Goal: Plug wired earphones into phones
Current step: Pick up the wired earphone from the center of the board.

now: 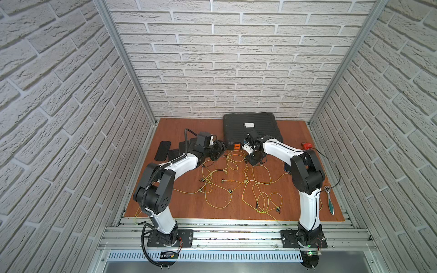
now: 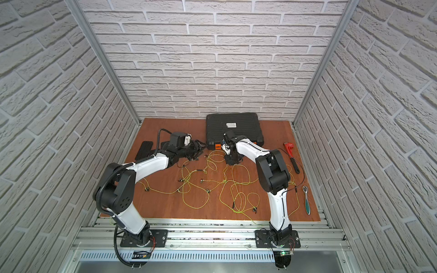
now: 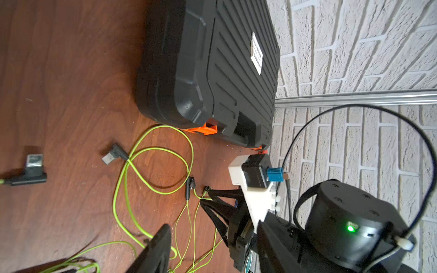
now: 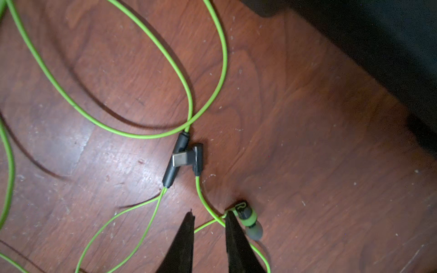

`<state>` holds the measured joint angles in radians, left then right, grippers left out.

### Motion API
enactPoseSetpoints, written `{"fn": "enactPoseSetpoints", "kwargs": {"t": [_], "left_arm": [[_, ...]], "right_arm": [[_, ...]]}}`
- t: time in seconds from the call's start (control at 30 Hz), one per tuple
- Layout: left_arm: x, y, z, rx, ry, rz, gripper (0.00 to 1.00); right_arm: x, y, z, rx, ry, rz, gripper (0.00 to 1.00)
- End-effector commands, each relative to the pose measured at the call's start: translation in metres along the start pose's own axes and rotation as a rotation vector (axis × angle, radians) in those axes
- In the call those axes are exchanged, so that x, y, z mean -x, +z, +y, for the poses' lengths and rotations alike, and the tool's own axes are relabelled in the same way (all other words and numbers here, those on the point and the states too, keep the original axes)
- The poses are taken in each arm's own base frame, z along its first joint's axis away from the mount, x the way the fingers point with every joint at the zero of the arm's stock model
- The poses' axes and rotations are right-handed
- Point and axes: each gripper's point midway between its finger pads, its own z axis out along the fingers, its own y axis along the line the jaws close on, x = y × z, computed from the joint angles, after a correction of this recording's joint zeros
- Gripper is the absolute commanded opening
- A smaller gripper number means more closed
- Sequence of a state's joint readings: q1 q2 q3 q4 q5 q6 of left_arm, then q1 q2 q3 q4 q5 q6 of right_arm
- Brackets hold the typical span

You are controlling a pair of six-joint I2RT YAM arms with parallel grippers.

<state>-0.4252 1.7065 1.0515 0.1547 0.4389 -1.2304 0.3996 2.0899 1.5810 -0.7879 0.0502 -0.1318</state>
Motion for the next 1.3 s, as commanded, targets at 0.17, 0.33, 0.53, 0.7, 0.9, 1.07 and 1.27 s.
{"fn": "enactPoseSetpoints", "kwargs": {"t": [0.17, 0.33, 0.53, 0.7, 0.9, 1.07, 1.27], "left_arm": [[0.003, -0.006, 0.005, 0.000, -0.003, -0.013, 0.58], [0.005, -0.008, 0.006, 0.001, -0.004, -0.021, 0.59], [0.005, -0.007, 0.007, 0.004, -0.006, -0.024, 0.58], [0.003, 0.004, -0.005, -0.031, -0.007, -0.006, 0.58], [-0.001, 0.023, -0.021, -0.099, -0.022, 0.017, 0.58], [-0.007, 0.036, -0.030, -0.130, 0.002, 0.041, 0.58], [-0.024, 0.054, -0.043, -0.151, 0.045, 0.102, 0.55]], "right_arm": [[-0.014, 0.023, 0.004, 0.001, -0.013, 0.097, 0.24], [-0.032, 0.026, -0.001, -0.037, -0.003, 0.168, 0.16], [-0.057, 0.026, -0.007, -0.081, 0.069, 0.243, 0.06], [-0.036, 0.010, 0.004, 0.028, 0.215, 0.067, 0.06], [-0.025, -0.031, 0.010, 0.089, 0.295, -0.112, 0.06], [-0.031, -0.054, 0.017, 0.131, 0.306, -0.168, 0.06], [-0.034, -0.073, 0.036, 0.230, 0.310, -0.224, 0.05]]}}
